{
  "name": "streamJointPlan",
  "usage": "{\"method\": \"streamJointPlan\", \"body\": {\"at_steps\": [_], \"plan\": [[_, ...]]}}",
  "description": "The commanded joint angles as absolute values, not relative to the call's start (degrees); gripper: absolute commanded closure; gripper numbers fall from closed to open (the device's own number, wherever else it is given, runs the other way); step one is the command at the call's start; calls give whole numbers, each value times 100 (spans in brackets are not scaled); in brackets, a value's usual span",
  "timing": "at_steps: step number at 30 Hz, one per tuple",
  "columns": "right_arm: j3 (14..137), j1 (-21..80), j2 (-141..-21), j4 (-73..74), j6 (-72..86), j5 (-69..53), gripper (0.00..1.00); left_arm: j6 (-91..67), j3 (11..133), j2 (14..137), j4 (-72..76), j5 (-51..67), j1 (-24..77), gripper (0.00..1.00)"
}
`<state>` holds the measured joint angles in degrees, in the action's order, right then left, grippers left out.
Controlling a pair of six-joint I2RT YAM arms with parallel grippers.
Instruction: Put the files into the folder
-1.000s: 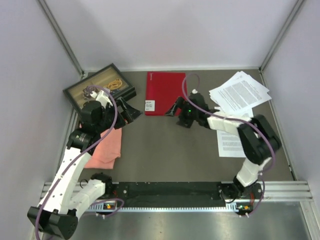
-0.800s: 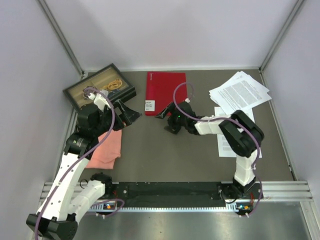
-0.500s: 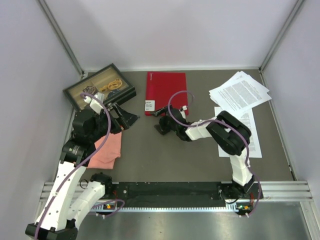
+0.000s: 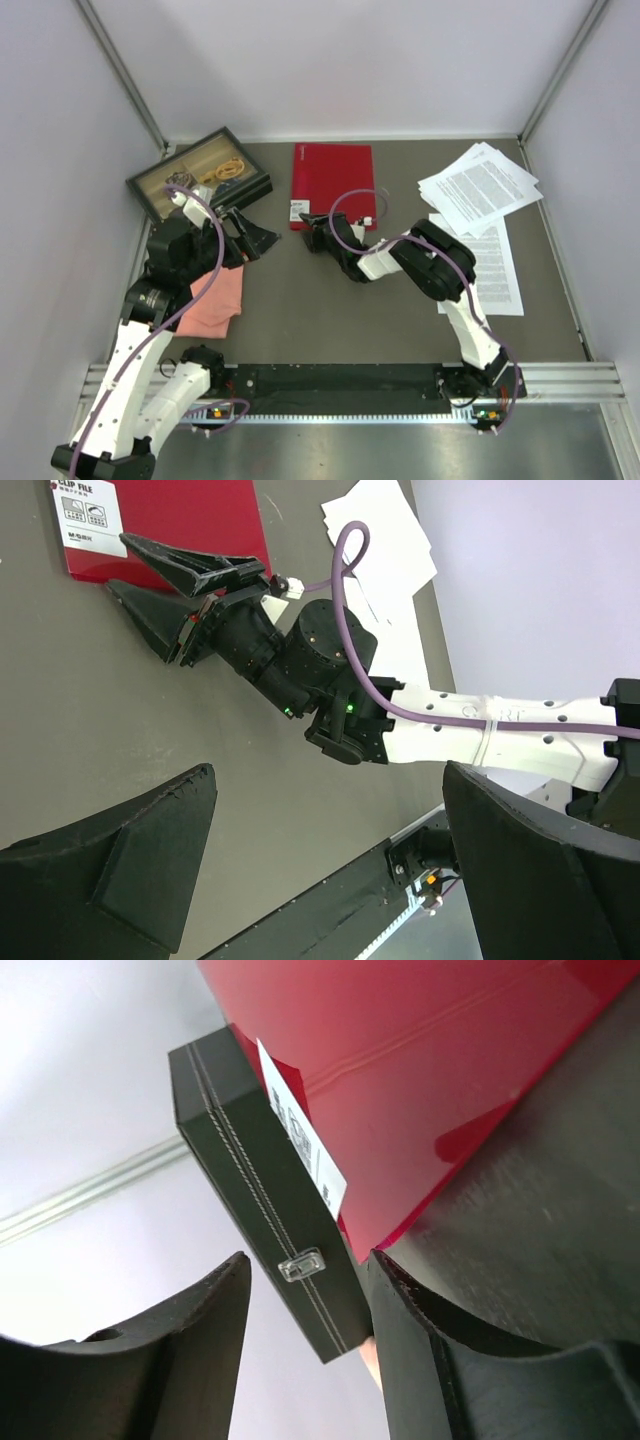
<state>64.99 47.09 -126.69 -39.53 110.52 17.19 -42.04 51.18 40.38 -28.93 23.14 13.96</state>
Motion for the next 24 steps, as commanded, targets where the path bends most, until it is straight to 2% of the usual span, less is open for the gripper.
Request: {"method": "streamJointPlan", "body": {"at_steps": [1, 12, 18, 24], "plan": [[6381, 4746, -13140, -3657, 11584, 1863, 49, -4052, 5151, 4060, -2857, 2408, 1371, 2], [6609, 4790, -12578, -2128, 10943, 2100, 46, -4017, 5238, 4245, -2760, 2496, 1371, 2], [6443, 4808, -12480, -2197, 10907, 2127, 43, -4017, 5115, 4236, -2716, 2496, 1371, 2], [6618, 4808, -12858, -2539, 11083, 2180, 45, -4025, 5141, 4254, -2698, 2558, 1371, 2]]}}
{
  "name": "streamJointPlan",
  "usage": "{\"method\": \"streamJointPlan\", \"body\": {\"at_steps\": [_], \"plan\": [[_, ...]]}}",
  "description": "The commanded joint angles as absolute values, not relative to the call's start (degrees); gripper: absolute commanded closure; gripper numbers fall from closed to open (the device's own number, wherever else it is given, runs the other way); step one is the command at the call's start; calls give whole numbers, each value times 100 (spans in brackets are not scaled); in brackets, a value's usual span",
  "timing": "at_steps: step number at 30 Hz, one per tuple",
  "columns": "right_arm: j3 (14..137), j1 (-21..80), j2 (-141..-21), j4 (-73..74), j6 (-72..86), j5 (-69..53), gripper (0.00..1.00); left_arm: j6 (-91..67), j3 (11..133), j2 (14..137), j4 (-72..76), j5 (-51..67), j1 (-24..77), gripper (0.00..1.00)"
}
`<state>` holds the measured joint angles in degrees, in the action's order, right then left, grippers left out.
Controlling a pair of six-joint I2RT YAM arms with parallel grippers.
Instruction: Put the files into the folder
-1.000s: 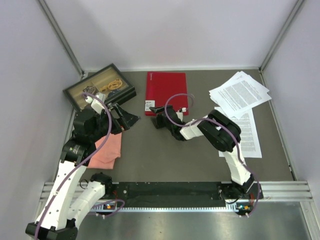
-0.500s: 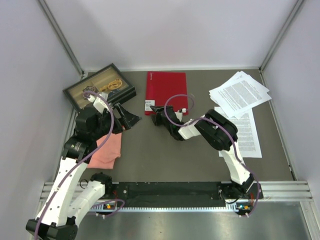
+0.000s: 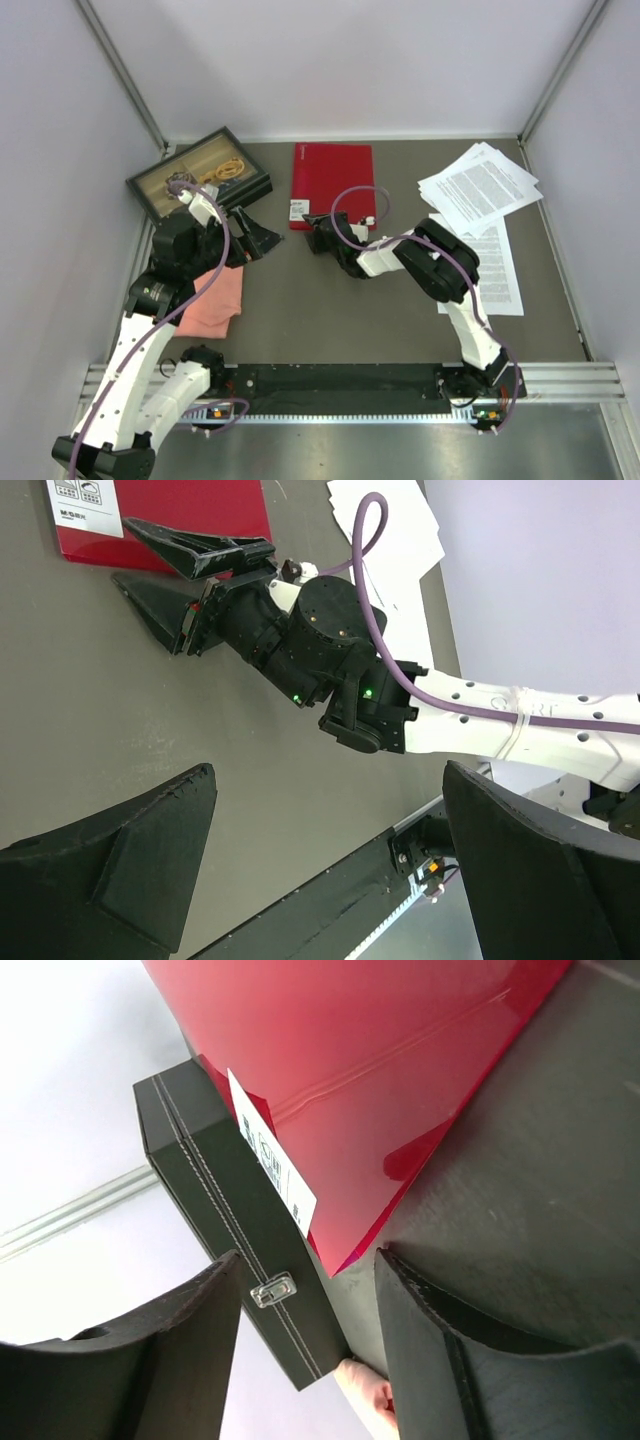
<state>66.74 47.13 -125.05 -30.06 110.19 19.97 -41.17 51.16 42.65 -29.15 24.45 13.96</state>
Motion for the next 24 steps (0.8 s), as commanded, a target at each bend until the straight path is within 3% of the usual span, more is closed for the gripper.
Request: {"method": "streamJointPlan", "body": {"at_steps": [1, 5, 10, 15, 24], "plan": [[6636, 4799, -12911, -2549, 11196, 2214, 46, -4017, 5159, 4263, -2716, 2549, 1371, 2], [6680, 4746, -13060, -2707, 11338, 2285, 54, -3929, 5238, 4263, -2847, 2479, 1371, 2], [6829, 4693, -13175, -2689, 11399, 2382, 56, -3920, 5203, 4289, -2874, 2479, 1371, 2], [6742, 4597, -13201, -3049, 11356, 2452, 67, -3920, 5238, 4359, -2874, 2514, 1371, 2], [6364, 4298, -13052, -3989, 10750, 2452, 68, -3990, 5072, 4421, -2716, 2531, 1371, 2]]}}
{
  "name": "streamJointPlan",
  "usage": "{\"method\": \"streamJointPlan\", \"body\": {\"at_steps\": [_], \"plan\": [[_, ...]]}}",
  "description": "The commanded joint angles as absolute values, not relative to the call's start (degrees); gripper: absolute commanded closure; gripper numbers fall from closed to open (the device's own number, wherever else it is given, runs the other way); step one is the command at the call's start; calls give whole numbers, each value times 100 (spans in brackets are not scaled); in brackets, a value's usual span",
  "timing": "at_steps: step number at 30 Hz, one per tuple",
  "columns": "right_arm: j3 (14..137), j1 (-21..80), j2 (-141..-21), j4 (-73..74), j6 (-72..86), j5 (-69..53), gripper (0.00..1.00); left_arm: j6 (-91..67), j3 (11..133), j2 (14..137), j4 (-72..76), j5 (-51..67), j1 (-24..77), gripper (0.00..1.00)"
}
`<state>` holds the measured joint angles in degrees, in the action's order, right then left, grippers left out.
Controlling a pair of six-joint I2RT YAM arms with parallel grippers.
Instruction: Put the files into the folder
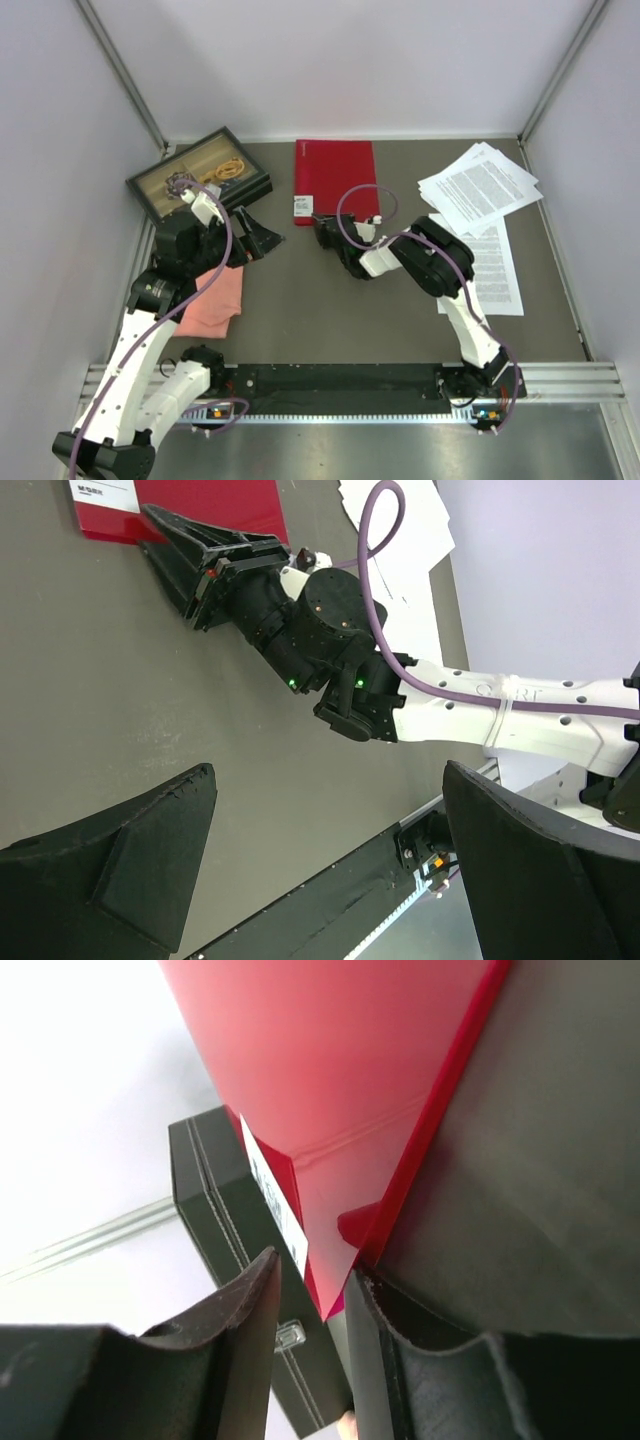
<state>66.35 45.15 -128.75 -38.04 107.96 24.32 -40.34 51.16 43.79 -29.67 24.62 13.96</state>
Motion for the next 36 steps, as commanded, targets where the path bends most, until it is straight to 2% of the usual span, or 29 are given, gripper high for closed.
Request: {"method": "streamJointPlan", "body": {"at_steps": [1, 7, 16, 19, 20, 23, 26, 30, 32, 36], "plan": [[6328, 4254, -13087, -4129, 10723, 2452, 68, -4016, 5054, 4447, -2655, 2557, 1371, 2], [6091, 4087, -13122, -4833, 10407, 2408, 69, -4069, 5045, 4588, -2540, 2610, 1371, 2], [6108, 3850, -13034, -4852, 9801, 2364, 69, -4140, 5036, 4720, -2452, 2628, 1371, 1], [5960, 3744, -12955, -5009, 9485, 2303, 81, -4148, 5089, 4772, -2452, 2611, 1371, 2], [5811, 3718, -12920, -5184, 9327, 2285, 90, -4148, 5098, 4781, -2452, 2610, 1371, 1], [5547, 3578, -12596, -5458, 8519, 1970, 100, -4105, 5185, 4834, -2505, 2532, 1371, 2], [5179, 3437, -12025, -5300, 7596, 1635, 100, -4069, 5194, 4843, -2505, 2374, 1371, 2], [5018, 3305, -11006, -4126, 5860, 1179, 100, -4052, 5168, 4878, -2496, 2127, 1371, 2], [5184, 3322, -10489, -2851, 5171, 1125, 100, -4069, 5177, 4930, -2487, 1996, 1371, 2], [4826, 3331, -9672, -2119, 3810, 950, 100, -4183, 5291, 5246, -2697, 1497, 1371, 4]]}}
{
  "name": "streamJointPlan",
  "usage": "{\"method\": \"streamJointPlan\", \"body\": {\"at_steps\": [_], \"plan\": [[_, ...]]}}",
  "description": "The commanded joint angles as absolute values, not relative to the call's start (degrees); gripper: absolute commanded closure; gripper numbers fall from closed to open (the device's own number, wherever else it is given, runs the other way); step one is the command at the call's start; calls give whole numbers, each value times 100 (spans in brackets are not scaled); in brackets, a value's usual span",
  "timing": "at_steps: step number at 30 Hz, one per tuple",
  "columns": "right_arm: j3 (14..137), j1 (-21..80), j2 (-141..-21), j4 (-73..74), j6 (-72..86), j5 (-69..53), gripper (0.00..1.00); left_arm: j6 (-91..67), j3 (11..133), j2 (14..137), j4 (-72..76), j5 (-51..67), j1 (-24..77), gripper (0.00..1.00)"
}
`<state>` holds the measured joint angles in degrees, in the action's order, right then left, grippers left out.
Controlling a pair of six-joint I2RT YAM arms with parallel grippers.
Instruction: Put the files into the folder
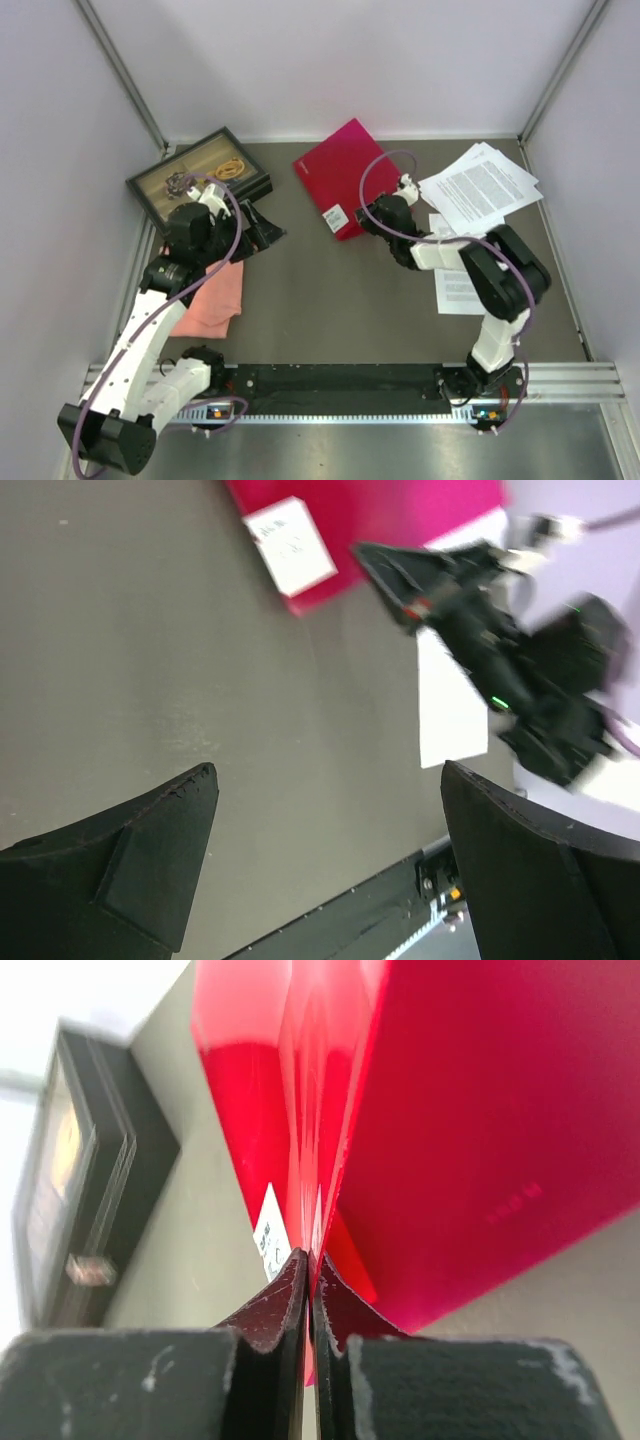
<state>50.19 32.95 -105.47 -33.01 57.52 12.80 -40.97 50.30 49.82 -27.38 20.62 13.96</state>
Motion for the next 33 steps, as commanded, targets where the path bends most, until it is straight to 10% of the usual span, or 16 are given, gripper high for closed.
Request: {"method": "streamJointPlan", "body": {"at_steps": [1, 16, 19, 33], "plan": [[4729, 3340, -9459, -2014, 3606, 932, 100, -4271, 5413, 5334, -2785, 1372, 1371, 4], [3587, 4289, -6531, -747, 933, 898, 100, -7073, 7372, 7830, -3593, 2241, 1494, 16], [3402, 4429, -6223, -607, 668, 589, 100, -7347, 8224, 8112, -4340, 1138, 2011, 2], [2962, 5422, -5642, -598, 62, 1010, 100, -8709, 9842, 9465, -5132, -1511, 3937, 12]]}}
